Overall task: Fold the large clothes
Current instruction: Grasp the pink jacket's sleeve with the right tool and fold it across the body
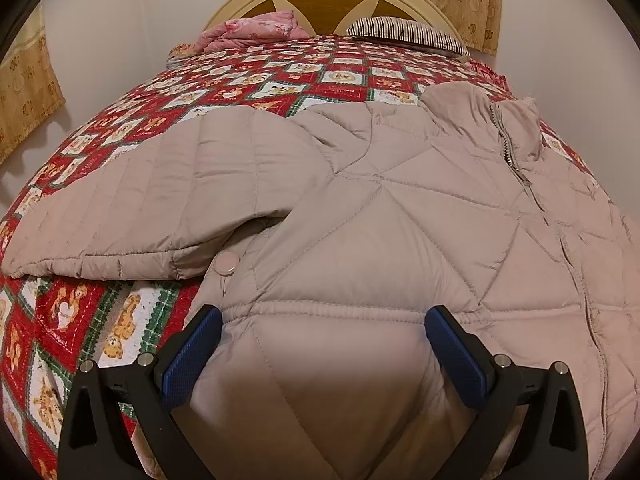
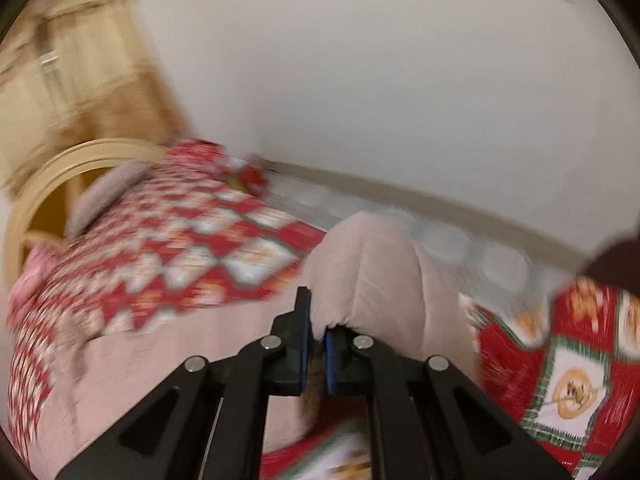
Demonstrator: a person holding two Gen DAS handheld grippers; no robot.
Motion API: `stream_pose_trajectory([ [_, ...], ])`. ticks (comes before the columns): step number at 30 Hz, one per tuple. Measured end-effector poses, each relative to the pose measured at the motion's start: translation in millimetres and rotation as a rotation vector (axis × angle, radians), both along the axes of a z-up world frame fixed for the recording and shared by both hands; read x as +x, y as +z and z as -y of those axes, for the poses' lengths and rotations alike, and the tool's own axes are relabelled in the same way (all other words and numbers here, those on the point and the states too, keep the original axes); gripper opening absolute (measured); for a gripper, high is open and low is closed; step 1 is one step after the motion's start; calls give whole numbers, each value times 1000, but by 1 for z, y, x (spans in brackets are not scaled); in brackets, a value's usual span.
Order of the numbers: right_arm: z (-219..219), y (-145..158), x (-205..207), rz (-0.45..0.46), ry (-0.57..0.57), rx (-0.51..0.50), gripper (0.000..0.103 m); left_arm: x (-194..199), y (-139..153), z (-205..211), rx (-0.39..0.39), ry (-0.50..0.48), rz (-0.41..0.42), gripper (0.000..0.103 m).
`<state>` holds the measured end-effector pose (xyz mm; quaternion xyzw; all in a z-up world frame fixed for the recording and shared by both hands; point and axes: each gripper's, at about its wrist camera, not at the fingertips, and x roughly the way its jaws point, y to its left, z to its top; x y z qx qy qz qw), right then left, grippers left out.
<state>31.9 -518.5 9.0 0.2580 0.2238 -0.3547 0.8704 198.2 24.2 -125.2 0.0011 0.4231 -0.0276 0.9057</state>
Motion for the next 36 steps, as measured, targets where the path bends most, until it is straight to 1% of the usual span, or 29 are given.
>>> stream_pose_trajectory([
  [4, -82, 42, 31, 44, 222, -118, 9, -1, 1, -3, -25, 0, 5, 102],
  [5, -113, 50, 41, 53, 310, -138, 9, -1, 1, -4, -31, 0, 6, 102],
  [8, -175, 52, 68, 65, 484, -153, 9, -2, 2, -6, -51, 0, 11, 102],
  [10, -223, 45, 89, 66, 634, -138, 9, -2, 2, -9, -70, 1, 16, 102],
  [11, -238, 39, 99, 65, 682, -124, 9, -2, 3, -11, -80, 2, 17, 102],
  [13, -273, 19, 120, 64, 817, -54, 12, -2, 3, -14, -104, 6, 21, 102],
  [14, -289, 5, 131, 64, 895, 4, 15, -2, 3, -15, -110, 8, 21, 102],
  [15, -297, -6, 137, 63, 937, 46, 18, -2, 3, -16, -116, 9, 22, 102],
  [16, -307, -18, 143, 56, 978, 99, 34, -2, 3, -16, -119, 9, 22, 102],
  [17, -312, -25, 144, 50, 1004, 143, 63, -2, 3, -16, -120, 9, 22, 102],
  [18, -314, -30, 143, 56, 1025, 197, 76, -2, 3, -16, -119, 9, 22, 102],
  [19, -312, -32, 139, 80, 1029, 227, 85, -2, 3, -16, -120, 8, 22, 102],
  [20, -306, -31, 133, 132, 1022, 253, 86, -2, 3, -16, -120, 9, 22, 102],
  [22, -289, -25, 122, 175, 1008, 278, 86, -2, 3, -17, -122, 9, 21, 102],
  [24, -270, -18, 113, 219, 972, 299, 78, -2, 3, -16, -121, 9, 21, 102],
  [25, -260, -15, 113, 219, 929, 290, 64, -2, 3, -17, -121, 10, 21, 102],
  [26, -248, -14, 110, 209, 886, 278, 53, -2, 3, -16, -122, 10, 21, 102],
  [27, -240, -15, 112, 203, 855, 274, 51, -2, 3, -16, -122, 10, 21, 102],
  [28, -232, -18, 112, 197, 827, 285, 51, -2, 3, -16, -122, 10, 21, 102],
  [29, -224, -23, 112, 196, 807, 320, 51, -2, 3, -16, -122, 10, 21, 102],
  [30, -222, -27, 116, 194, 802, 341, 51, -1, 3, -17, -121, 10, 21, 102],
  [32, -232, -30, 124, 180, 823, 354, 51, -2, 3, -17, -122, 10, 21, 102],
  [33, -245, -29, 130, 175, 857, 351, 51, -1, 3, -17, -124, 9, 21, 102],
  [34, -259, -27, 137, 171, 895, 350, 56, -1, 3, -17, -128, 10, 22, 102],
  [35, -278, -26, 144, 161, 946, 355, 71, -1, 3, -18, -131, 11, 23, 102],
  [36, -299, -26, 152, 142, 1004, 372, 80, -1, 3, -19, -135, 12, 24, 102],
])
